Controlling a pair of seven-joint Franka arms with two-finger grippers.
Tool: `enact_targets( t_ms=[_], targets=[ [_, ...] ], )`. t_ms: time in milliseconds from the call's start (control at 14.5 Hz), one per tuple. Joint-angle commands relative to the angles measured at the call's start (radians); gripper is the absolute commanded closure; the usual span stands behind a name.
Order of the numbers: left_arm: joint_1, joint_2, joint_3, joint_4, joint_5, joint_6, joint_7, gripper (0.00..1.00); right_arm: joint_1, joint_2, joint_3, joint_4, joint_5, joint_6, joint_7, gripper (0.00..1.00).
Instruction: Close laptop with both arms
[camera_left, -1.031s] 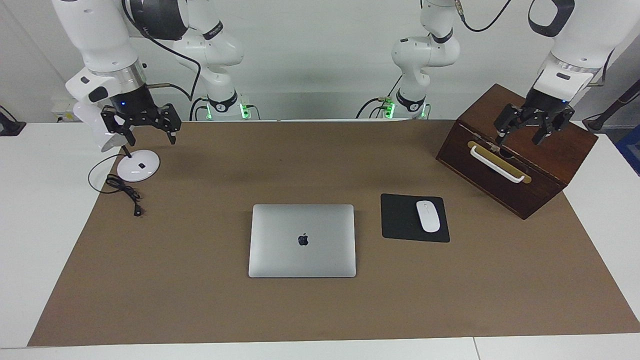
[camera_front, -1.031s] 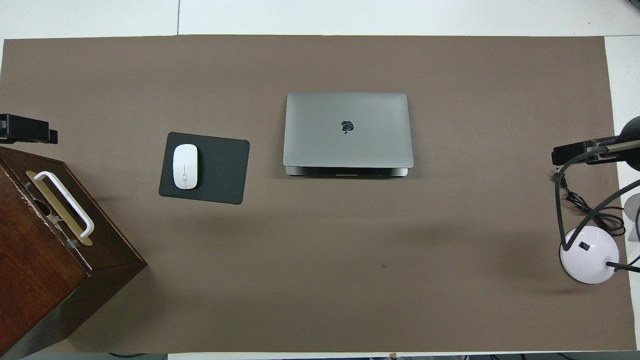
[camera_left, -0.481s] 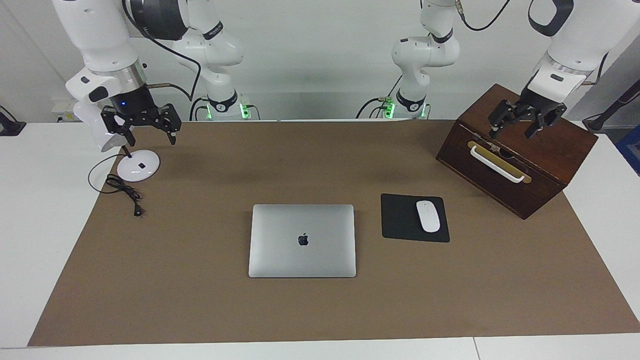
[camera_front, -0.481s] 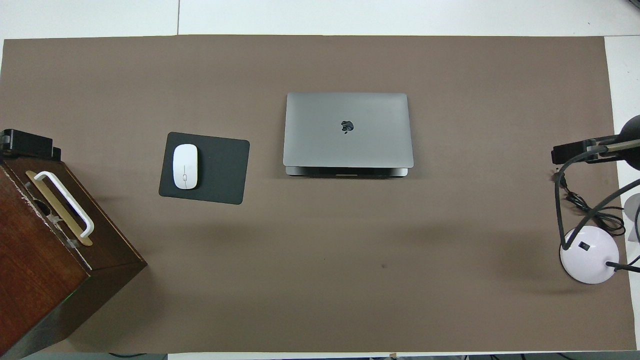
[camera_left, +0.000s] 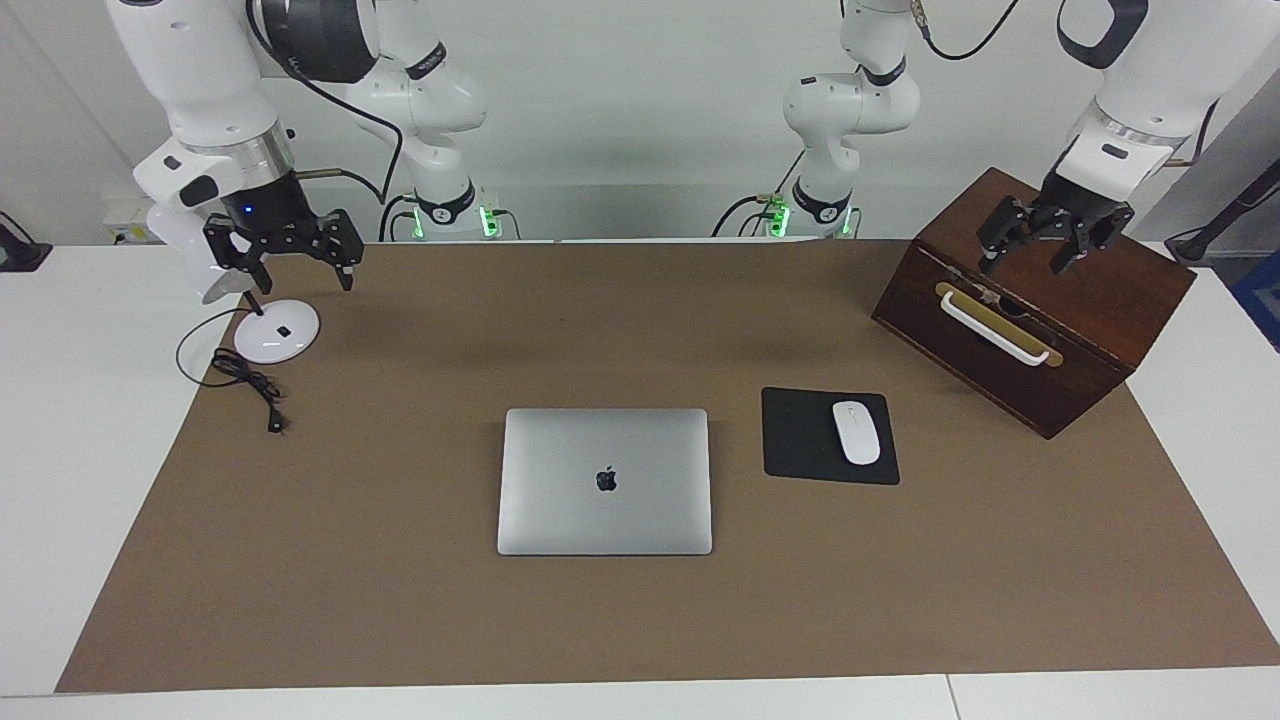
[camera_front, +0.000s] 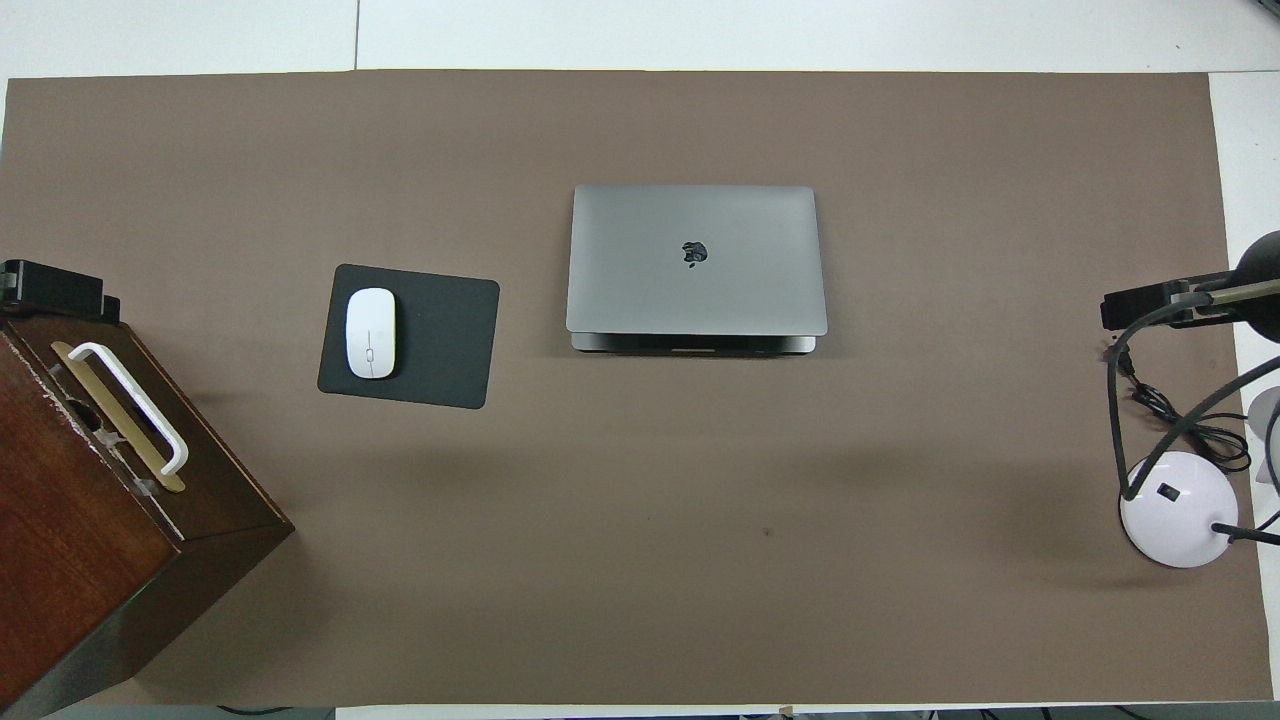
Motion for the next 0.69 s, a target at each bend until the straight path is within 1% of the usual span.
enact_targets(
  t_ms=[0,412,619],
  targets=[
    [0.004,-0.024,-0.005,-0.022,0.023,-0.013,-0.01,0.0,0.009,-0.025,-0.013,-0.032,0.022,0.025,-0.016,0.0],
    [0.004,-0.024,-0.005,-0.022,0.023,-0.013,-0.01,0.0,0.009,-0.03,-0.013,-0.034,0.02,-0.027,-0.017,0.0],
    [0.004,-0.024,-0.005,-0.02,0.023,-0.013,-0.01,0.0,0.009,-0.028,-0.013,-0.031,0.022,-0.029,-0.017,0.0]
  ],
)
